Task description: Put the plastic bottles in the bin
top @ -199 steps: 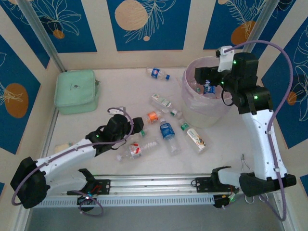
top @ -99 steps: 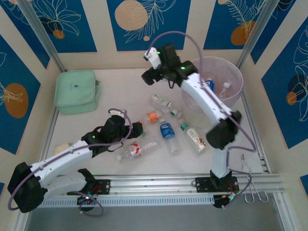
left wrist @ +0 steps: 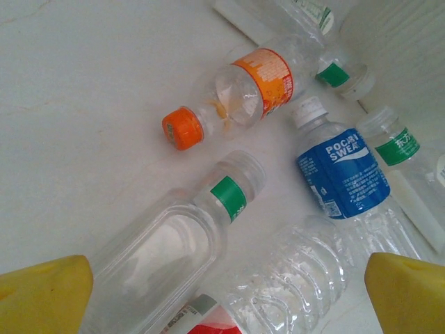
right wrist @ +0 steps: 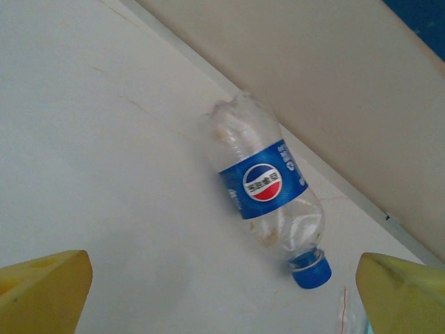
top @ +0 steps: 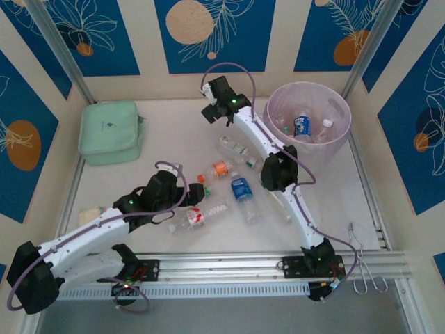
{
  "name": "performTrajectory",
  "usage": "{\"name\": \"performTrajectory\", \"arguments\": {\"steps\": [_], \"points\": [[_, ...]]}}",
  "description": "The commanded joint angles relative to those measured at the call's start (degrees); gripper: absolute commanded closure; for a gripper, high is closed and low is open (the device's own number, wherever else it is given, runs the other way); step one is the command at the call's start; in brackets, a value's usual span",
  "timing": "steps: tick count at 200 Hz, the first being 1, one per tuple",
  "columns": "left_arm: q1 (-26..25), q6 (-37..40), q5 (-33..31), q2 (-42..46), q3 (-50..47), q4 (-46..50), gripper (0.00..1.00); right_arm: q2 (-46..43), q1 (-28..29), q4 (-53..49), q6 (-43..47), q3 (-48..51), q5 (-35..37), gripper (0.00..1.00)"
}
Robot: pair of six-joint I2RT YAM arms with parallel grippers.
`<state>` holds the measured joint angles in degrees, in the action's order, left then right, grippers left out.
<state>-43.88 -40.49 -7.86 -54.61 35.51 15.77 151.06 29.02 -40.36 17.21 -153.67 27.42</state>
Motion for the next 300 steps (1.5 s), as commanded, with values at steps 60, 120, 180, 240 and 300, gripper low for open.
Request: {"name": "performTrajectory", "arguments": {"steps": [60,120,180,240,300], "points": [[0.57,-1.06,-0.09,4.06,0.09,5.69,0.0,8.06,-4.5,7.46,2.12,-1.33,-11.83,0.02],[0.56,-3.63,-3.37,6.86,0.04,10.3,0.0,13.04,-6.6,10.29,0.82,-3.12,-9.21,0.02],[0.58,-6.96,-5.46,7.67,-1.5,8.18,0.0,14.25,-7.57,12.77,-0.16,-4.94,-8.84,0.03],[0.55,-6.45,-6.29,7.68,0.64,9.44,0.0,13.77,-7.57,14.04,-0.34,-4.18,-8.81,0.4],[0.84,0.2,-7.96,4.51,6.89,9.61,0.0,-5.6,-5.13,31.99,-0.12,29.11,-10.23,0.6]]}}
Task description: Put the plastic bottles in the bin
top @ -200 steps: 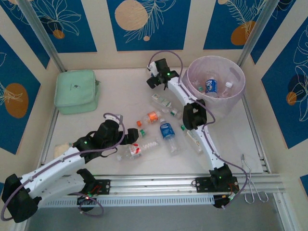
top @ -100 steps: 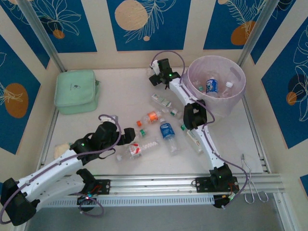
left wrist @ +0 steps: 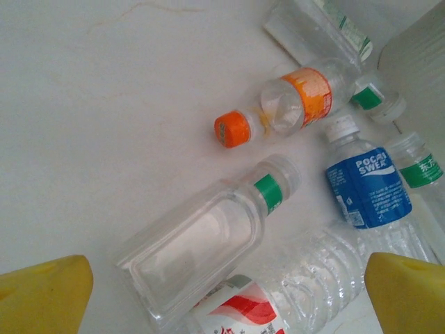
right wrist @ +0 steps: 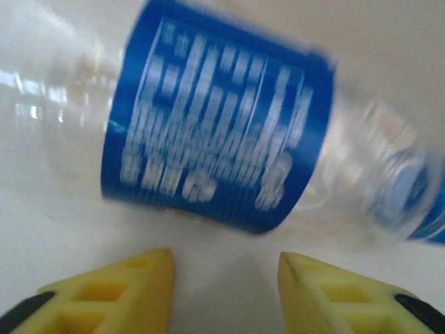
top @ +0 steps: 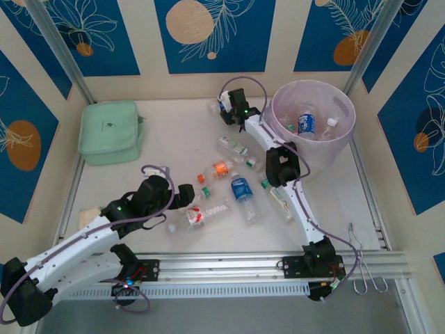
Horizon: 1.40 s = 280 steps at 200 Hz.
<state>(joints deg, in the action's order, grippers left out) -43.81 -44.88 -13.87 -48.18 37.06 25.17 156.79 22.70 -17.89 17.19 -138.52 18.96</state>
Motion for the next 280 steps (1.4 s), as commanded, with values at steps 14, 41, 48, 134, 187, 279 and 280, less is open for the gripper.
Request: {"name": "performTrajectory", "arguments": {"steps": [14,41,48,134,187,279,280], "points": [[1.26,7.22,-1.66,-4.68,8.85,-0.36,0.0,-16.32,1.63,13.09,-0.61,21.23,-1.38,0.59],[5.26,12.92,3.79,-12.87,15.87,-3.97,0.0,-23.5,2.04,12.0,-3.04,27.49,0.46,0.54],[7.01,14.45,6.06,-16.14,18.14,-4.59,0.0,-25.56,2.0,10.99,-4.28,28.5,0.22,0.5],[21.11,29.76,26.25,-56.23,51.8,-13.94,0.0,-54.1,2.5,-1.67,-15.36,40.1,-14.18,0.23],[22.15,28.56,32.02,-77.33,67.32,-22.43,0.0,-73.28,1.56,-14.11,-22.64,46.31,-27.29,0.16],[22.1,23.02,29.81,-101.44,95.82,-15.19,0.0,-95.05,-8.21,-15.67,-30.34,59.44,-33.12,0.15],[22.1,23.01,29.75,-101.6,96.13,-14.95,0.0,-95.29,-8.42,-15.59,-30.45,59.6,-33.2,0.15]]}}
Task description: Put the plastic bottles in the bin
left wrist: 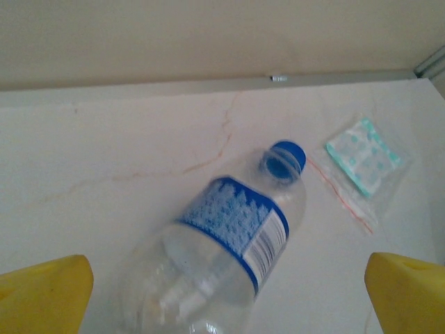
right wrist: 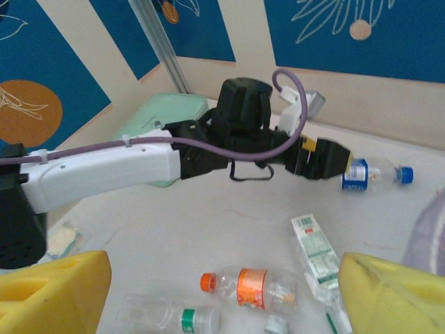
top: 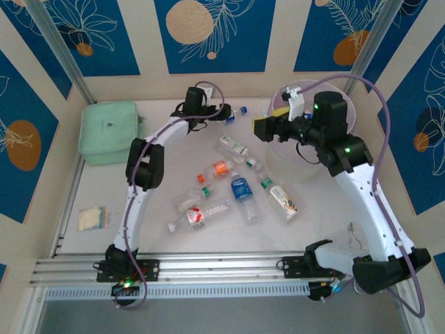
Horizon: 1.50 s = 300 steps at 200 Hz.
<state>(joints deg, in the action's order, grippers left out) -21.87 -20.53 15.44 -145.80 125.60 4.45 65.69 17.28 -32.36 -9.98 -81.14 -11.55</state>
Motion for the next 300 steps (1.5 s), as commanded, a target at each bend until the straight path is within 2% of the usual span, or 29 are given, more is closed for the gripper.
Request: {"name": "performTrajectory", "arguments": {"steps": [1,55,78,112,147,197,238,273,300], "points": [[0.16,-1.34,0.41,-4.15,7.83,5.98,0.0,-4.35,-3.2,-1.08,-3.37,2.36,-2.82,0.15],[-0.17,0.38,-0.65,-7.02,9.49,8.37,0.0,-8.82,-14.37,2.72,-9.13,6.16,-12.74,0.14],[-0.52,2.14,-0.95,-7.27,9.45,10.57,0.02,-9.78,-17.06,4.23,-11.25,7.3,-14.9,0.14],[-0.81,3.62,-1.64,-6.96,8.98,11.95,0.18,-10.64,-19.15,4.64,-13.66,8.49,-15.69,0.14],[-0.81,2.15,0.35,-5.52,6.68,8.24,0.39,-11.85,-20.17,4.6,-15.4,9.63,-16.53,0.14],[-0.63,0.08,0.55,1.27,-1.56,1.06,0.47,-12.69,-20.36,3.16,-16.62,10.62,-17.91,0.14],[-0.46,0.11,0.46,13.02,-15.33,-6.66,0.47,-13.13,-20.13,4.23,-19.18,11.11,-18.88,0.15],[0.25,-4.51,-0.75,29.49,-36.36,-19.57,0.48,-12.03,-18.39,6.92,-23.27,11.15,-20.13,0.15],[-0.23,-12.02,-0.71,43.67,-52.75,-28.12,0.49,-9.08,-13.35,10.01,-26.19,10.1,-16.84,0.14]]}}
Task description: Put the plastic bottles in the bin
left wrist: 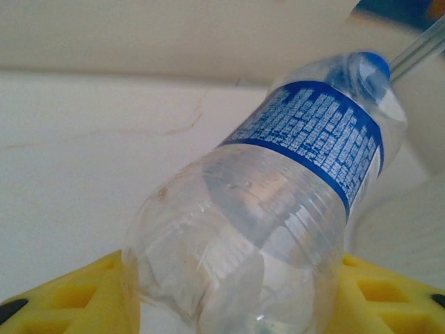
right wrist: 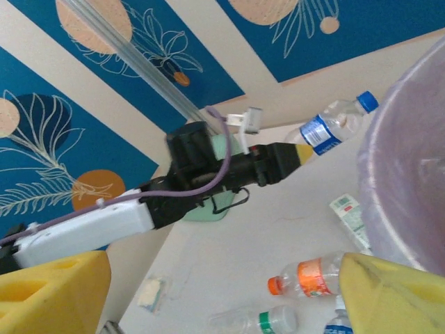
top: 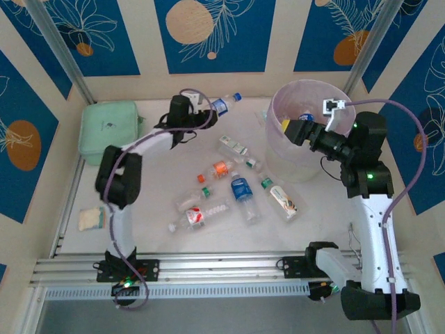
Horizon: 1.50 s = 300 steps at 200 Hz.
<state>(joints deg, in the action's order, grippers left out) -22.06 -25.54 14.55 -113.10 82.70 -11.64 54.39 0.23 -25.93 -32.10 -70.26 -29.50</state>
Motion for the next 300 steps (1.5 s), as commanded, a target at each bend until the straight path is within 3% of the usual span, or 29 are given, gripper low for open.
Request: {"name": "performTrajectory", "arguments": {"steps": [1,18,46,60,104,136,172,226,250,266,300], "points": [[-0.1,-7.35,0.12,11.24,-10.41,-12.32,0.49,2.39,3.98,3.77,-4.14,-0.86,1.32,0.14],[-1.29,-10.65,-0.97,19.8,-18.42,-14.94,0.49,5.91,7.71,5.98,-5.36,-2.12,3.63,0.11],[-4.12,-14.05,-3.64,33.3,-32.02,-18.47,0.5,12.79,12.31,9.87,-6.84,-4.96,1.62,0.0],[-6.41,-14.52,-4.7,38.08,-35.85,-18.31,0.51,15.74,14.17,11.29,-7.31,-6.29,0.69,0.01],[-14.09,-16.29,-9.03,45.19,-39.82,-17.81,0.51,23.89,21.22,13.21,-5.46,-10.53,2.9,0.01],[-16.47,-18.9,-10.74,46.79,-43.01,-21.8,0.52,28.39,23.12,11.04,-4.47,-13.14,2.37,0.01],[-17.45,-19.77,-12.0,46.92,-43.54,-22.2,0.52,29.55,23.93,9.42,-3.34,-14.02,1.16,0.16],[-17.93,-20.34,-11.06,46.3,-43.07,-22.66,0.5,29.18,23.94,4.17,1.17,-15.91,2.72,0.54],[-18.01,-20.42,-10.98,46.93,-43.05,-21.67,0.46,28.78,23.45,1.94,3.16,-18.38,4.08,0.61],[-18.06,-20.08,-11.45,47.72,-43.19,-20.28,0.4,28.63,22.85,0.69,4.88,-20.48,5.0,0.64],[-18.06,-18.34,-12.16,50.02,-43.5,-15.1,0.17,27.87,18.38,-2.58,9.79,-27.09,7.35,0.66]]}}
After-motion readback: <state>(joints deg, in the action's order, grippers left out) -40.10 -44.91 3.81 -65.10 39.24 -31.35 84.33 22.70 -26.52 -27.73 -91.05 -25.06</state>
